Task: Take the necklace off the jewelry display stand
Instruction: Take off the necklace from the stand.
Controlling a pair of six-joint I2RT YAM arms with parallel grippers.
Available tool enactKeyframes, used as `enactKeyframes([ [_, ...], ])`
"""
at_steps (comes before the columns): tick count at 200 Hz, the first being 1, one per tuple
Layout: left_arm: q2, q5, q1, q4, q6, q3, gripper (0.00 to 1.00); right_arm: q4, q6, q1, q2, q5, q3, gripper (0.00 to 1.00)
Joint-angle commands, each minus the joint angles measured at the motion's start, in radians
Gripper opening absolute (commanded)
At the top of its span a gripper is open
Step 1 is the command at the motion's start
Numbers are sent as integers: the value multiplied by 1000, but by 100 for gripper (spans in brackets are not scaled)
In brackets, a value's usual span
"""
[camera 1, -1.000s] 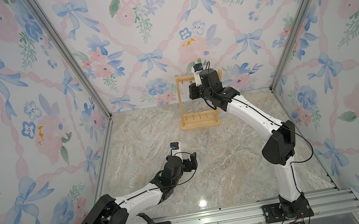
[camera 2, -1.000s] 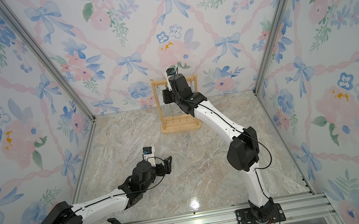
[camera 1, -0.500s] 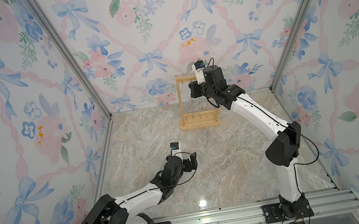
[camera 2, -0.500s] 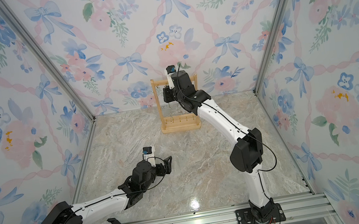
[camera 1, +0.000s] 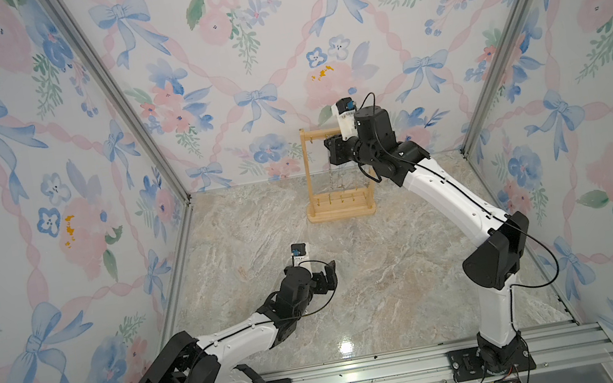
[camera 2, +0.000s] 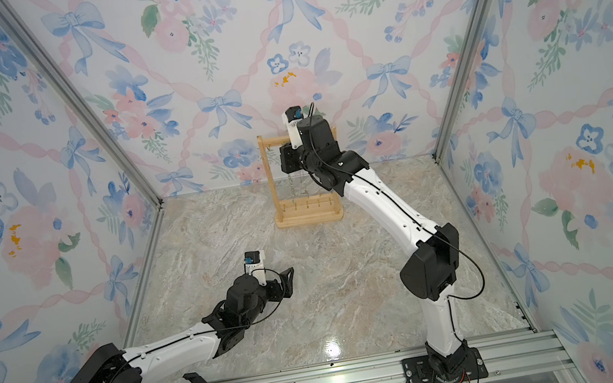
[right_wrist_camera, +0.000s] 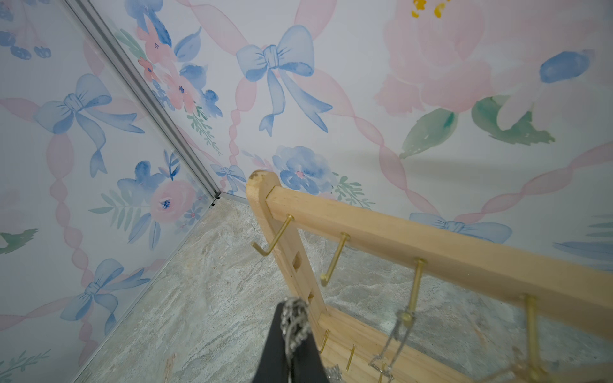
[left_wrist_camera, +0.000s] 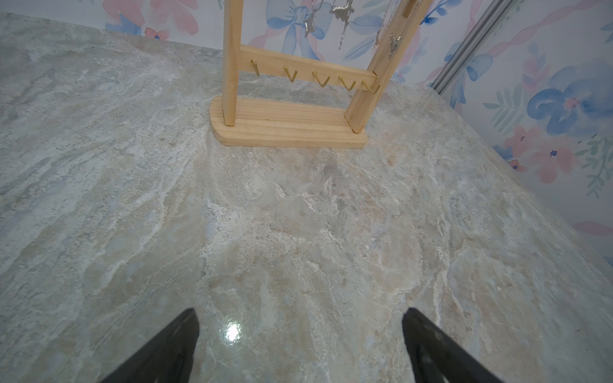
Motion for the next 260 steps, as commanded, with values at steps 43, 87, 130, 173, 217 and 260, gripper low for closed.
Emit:
enactKeyframes([
  [43, -8, 2, 7, 8, 11, 5, 98, 23, 13, -6, -125, -77, -84, 0],
  [87, -41, -23, 7, 7, 19, -8, 98, 64, 14, -7, -235, -164, -217, 0],
  [130, -110, -48, -2, 9, 53, -29, 98, 101, 8, -5, -351, -294, -353, 0],
  [173, -215, -85, -32, 8, 98, -51, 98, 139, -24, -6, -458, -393, -504, 0],
  [217, -322, -58, -71, 52, 154, -82, 98, 139, -72, 1, -537, -486, -628, 0],
  [260, -393, 57, -105, 131, 205, -106, 98, 236, -78, 15, -614, -544, -796, 0],
])
